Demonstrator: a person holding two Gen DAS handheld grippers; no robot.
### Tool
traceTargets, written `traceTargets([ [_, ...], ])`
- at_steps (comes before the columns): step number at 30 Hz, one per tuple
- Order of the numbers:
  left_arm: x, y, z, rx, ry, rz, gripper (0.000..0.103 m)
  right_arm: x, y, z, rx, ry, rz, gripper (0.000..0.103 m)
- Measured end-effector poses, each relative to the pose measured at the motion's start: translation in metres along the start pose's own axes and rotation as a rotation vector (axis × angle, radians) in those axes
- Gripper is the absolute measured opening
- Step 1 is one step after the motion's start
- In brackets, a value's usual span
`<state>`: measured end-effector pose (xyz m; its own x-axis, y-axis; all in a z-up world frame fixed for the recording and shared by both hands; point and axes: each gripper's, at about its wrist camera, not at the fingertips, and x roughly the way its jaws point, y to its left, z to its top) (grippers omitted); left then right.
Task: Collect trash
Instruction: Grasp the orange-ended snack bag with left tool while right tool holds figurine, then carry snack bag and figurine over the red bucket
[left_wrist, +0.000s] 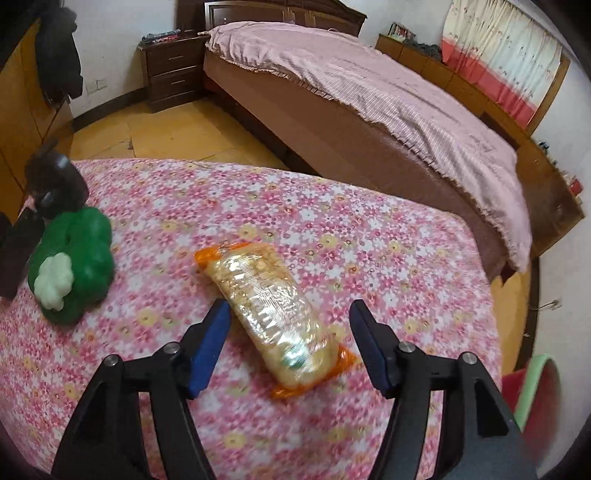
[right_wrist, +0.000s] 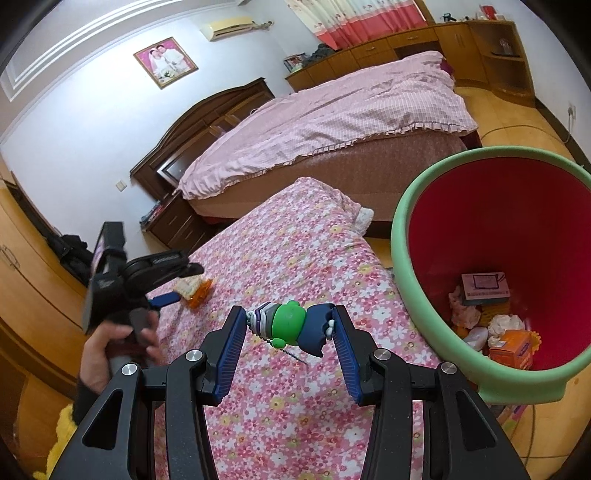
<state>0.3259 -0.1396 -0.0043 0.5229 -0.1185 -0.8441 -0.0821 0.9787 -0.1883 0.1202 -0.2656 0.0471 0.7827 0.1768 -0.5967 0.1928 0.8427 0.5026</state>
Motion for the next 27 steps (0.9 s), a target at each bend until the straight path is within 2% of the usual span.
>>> traceTargets([
  [4,0.014,-0.005,-0.005,0.005,0.014,0.025,0.066,-0.003,-0.006,0.003,0.005,-0.004,0.009,0.048],
  [5,0.013,-0.006,-0.008,0.022,-0.013,0.032,0.066,-0.004,-0.007,0.003,0.007,-0.007,0.01,0.048],
  [9,0.013,-0.007,-0.014,0.043,-0.04,0.028,0.065,-0.006,-0.014,0.005,0.024,-0.013,0.013,0.048],
  [11,0.006,-0.003,-0.018,0.032,-0.055,-0.001,0.056,-0.008,-0.016,0.005,0.031,-0.015,0.012,0.048],
  [14,-0.001,0.006,-0.025,0.028,-0.061,-0.052,0.05,-0.012,-0.016,0.004,0.035,-0.02,0.009,0.048],
  [21,-0.027,0.015,-0.059,0.071,-0.062,-0.151,0.048,-0.025,-0.015,0.004,0.034,-0.045,0.003,0.048],
  [27,-0.064,-0.009,-0.088,0.166,-0.11,-0.224,0.047,-0.042,-0.016,0.004,0.04,-0.077,-0.009,0.048],
])
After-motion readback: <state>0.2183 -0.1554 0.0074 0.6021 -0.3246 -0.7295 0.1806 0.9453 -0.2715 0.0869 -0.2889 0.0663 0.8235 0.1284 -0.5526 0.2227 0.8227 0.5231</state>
